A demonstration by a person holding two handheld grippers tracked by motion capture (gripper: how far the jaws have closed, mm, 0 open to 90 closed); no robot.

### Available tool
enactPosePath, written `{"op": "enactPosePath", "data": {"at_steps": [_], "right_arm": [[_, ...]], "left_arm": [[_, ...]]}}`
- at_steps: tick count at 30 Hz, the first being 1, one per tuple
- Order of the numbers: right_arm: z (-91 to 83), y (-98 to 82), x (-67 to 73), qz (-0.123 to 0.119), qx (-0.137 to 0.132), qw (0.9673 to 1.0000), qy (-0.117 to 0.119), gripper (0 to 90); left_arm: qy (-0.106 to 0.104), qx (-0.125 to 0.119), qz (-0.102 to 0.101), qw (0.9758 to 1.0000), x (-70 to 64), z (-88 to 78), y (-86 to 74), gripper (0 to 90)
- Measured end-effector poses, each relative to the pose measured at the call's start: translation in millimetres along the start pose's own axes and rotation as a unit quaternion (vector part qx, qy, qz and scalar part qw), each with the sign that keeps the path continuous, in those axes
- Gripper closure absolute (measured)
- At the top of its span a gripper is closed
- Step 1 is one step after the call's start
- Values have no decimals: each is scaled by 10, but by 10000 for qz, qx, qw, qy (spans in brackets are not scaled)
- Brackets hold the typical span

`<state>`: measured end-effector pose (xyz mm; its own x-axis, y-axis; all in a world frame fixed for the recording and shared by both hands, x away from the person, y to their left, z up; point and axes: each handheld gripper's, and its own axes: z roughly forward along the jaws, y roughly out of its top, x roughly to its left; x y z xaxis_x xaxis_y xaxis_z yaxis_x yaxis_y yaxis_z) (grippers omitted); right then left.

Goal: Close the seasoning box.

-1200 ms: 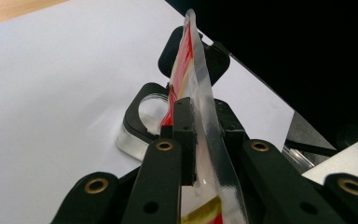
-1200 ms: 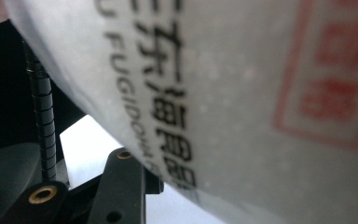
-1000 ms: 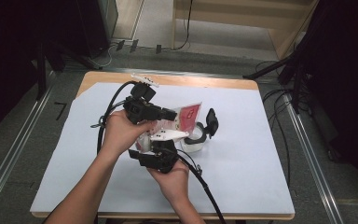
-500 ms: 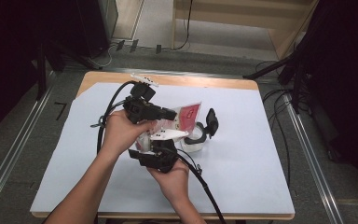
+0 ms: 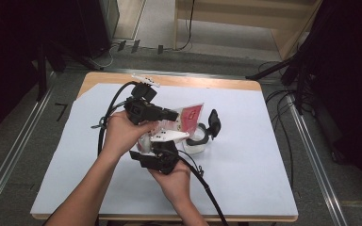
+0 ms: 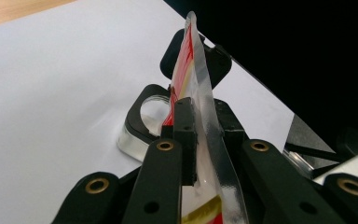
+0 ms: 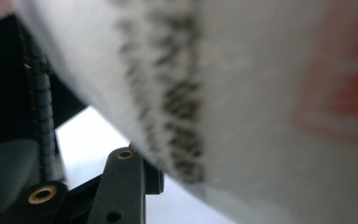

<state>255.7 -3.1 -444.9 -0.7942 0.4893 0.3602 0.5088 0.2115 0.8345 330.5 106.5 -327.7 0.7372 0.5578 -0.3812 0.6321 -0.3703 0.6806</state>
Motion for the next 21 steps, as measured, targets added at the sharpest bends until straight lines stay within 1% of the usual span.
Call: {"op": "enactPosePath", "data": {"at_steps": [1, 5, 11, 21], "right_arm": [[1, 1, 1, -4, -6, 10000, -5, 620], [1, 3, -4, 31, -33, 10000, -10, 623], [-18, 9, 4, 108, -136, 9998, 32, 624], [-27, 0, 5, 128, -155, 9998, 50, 624]], "left_arm": [[-10, -36, -14, 10000, -4, 5, -1, 834], [31, -22, 1, 10000, -18, 6, 3, 834], [0, -92, 31, 10000, -45, 10, 5, 831], [-3, -59, 74, 10000, -54, 19, 5, 832]]}}
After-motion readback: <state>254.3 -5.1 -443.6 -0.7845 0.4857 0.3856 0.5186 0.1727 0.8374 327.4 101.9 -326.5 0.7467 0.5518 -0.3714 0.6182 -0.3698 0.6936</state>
